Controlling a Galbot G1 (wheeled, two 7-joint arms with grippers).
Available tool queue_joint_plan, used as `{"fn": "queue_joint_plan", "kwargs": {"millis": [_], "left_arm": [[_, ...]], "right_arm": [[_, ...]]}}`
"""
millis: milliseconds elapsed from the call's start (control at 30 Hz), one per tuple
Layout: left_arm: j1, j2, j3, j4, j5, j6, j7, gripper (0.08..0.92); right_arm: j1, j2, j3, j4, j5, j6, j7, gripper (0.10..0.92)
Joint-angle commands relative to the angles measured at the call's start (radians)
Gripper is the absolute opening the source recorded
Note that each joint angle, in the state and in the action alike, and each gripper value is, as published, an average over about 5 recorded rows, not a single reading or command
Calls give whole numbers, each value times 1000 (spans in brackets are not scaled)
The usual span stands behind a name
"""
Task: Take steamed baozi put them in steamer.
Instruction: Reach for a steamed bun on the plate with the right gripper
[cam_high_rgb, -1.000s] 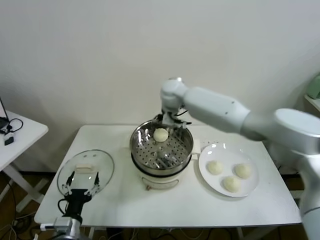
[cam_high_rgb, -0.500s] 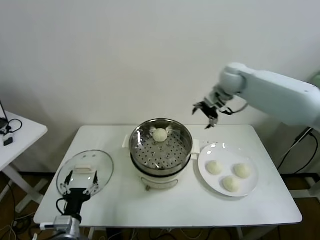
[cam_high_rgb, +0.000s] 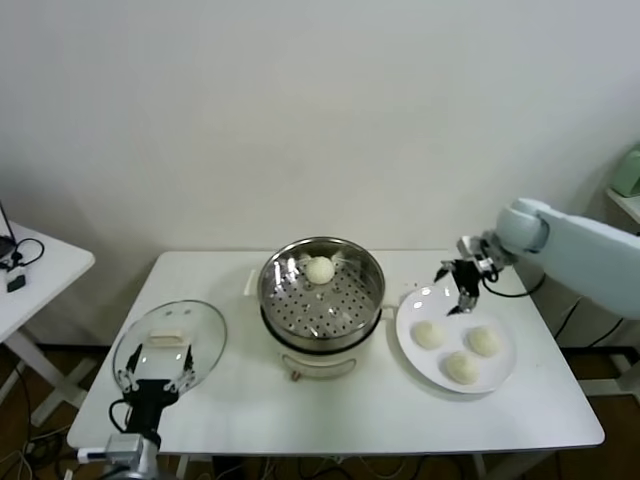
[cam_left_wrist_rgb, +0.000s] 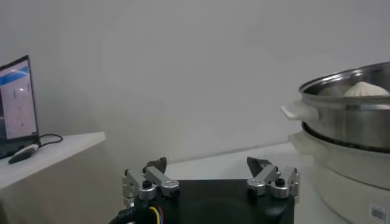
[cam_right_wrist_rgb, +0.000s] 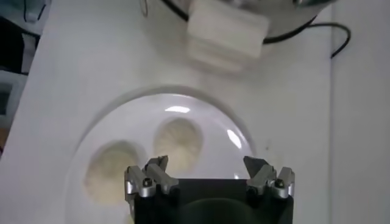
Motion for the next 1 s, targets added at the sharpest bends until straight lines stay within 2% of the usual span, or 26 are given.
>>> {"fn": "queue_joint_plan", "kwargs": {"millis": [33,333,1000], "left_arm": [[3,-1,-2,5,3,-5,-1,823],[-2,-3,0,15,6,-3,-2,823],[-20,6,0,31,7,4,-4,823]], "right_arm": [[-163,65,73,-104,3,-46,17,823],[-173,161,76,-196,-20,-37,8,823],[-193,190,89,-245,-61,-21,-16,806]]}}
